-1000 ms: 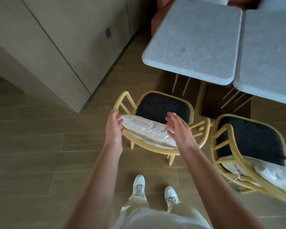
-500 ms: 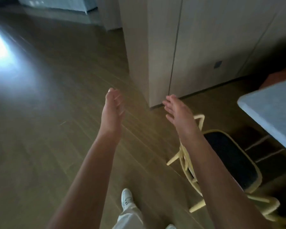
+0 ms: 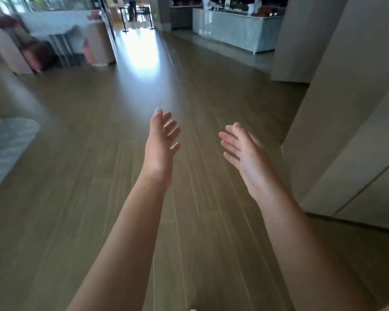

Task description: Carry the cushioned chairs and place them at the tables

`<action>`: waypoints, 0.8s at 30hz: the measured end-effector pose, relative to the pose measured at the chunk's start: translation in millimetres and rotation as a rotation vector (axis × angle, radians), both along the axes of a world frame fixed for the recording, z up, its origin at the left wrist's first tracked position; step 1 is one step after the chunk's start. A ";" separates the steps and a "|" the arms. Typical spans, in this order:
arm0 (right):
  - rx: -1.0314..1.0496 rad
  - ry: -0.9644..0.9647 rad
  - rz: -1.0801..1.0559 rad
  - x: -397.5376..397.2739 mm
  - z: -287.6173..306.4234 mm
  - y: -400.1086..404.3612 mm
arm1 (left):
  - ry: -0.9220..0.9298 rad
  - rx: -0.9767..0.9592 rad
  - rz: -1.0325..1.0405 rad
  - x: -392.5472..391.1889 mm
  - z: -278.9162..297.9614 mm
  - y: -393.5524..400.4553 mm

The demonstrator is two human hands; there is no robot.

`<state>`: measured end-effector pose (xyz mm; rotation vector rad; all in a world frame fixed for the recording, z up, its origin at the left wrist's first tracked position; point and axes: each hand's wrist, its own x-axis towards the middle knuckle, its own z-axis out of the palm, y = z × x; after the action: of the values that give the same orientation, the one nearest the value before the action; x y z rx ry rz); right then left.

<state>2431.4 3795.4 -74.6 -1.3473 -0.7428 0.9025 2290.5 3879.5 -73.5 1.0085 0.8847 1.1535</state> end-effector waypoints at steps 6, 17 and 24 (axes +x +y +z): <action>0.075 0.030 0.061 -31.9 21.4 102.8 | -0.010 0.042 0.098 -40.3 19.4 80.5; 0.065 0.070 0.195 -69.4 20.2 237.3 | -0.006 0.081 0.275 -98.7 14.8 188.2; 0.072 0.066 0.279 -80.5 18.0 347.5 | -0.003 0.091 0.365 -119.8 16.2 288.0</action>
<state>2350.8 4142.9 -56.6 -1.1624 -0.9184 1.1241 2170.6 4167.5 -57.3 0.9403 1.0499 1.5132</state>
